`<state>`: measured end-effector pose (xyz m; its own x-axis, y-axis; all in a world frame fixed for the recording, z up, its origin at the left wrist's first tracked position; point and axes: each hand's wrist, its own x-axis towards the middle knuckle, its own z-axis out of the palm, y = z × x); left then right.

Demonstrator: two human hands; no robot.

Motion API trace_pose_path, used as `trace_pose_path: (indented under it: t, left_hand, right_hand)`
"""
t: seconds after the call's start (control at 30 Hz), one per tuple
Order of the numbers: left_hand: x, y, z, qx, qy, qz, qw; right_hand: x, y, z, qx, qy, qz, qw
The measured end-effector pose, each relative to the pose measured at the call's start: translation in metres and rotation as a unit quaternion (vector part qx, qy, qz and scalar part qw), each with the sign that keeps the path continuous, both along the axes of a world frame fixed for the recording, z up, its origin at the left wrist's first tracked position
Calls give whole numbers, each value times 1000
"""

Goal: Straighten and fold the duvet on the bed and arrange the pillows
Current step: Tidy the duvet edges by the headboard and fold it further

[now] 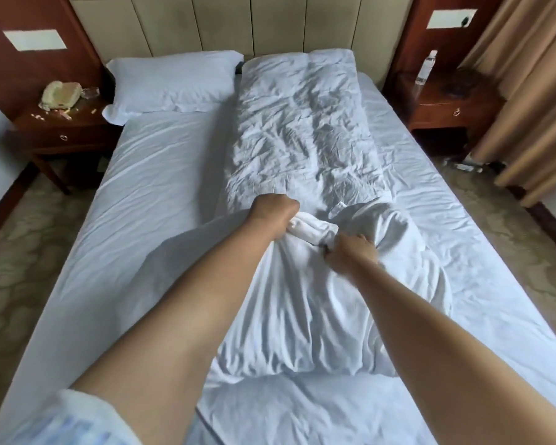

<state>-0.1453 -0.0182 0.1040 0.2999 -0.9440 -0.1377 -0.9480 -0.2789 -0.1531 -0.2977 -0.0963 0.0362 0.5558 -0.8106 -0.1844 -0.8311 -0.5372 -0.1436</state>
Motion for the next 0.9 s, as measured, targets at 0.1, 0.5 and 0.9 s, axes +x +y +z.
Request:
trace_pose_path:
  t: [0.1, 0.5, 0.9]
  left_hand:
    - [5, 4, -24, 0, 79, 35, 996]
    - [66, 102, -132, 251, 454, 238, 821]
    - [110, 181, -154, 428, 360, 209, 802]
  right_hand:
    - [11, -8, -5, 117, 6, -24, 993]
    - [112, 53, -71, 257, -4, 91, 962]
    - [165, 107, -103, 138, 139, 195, 961]
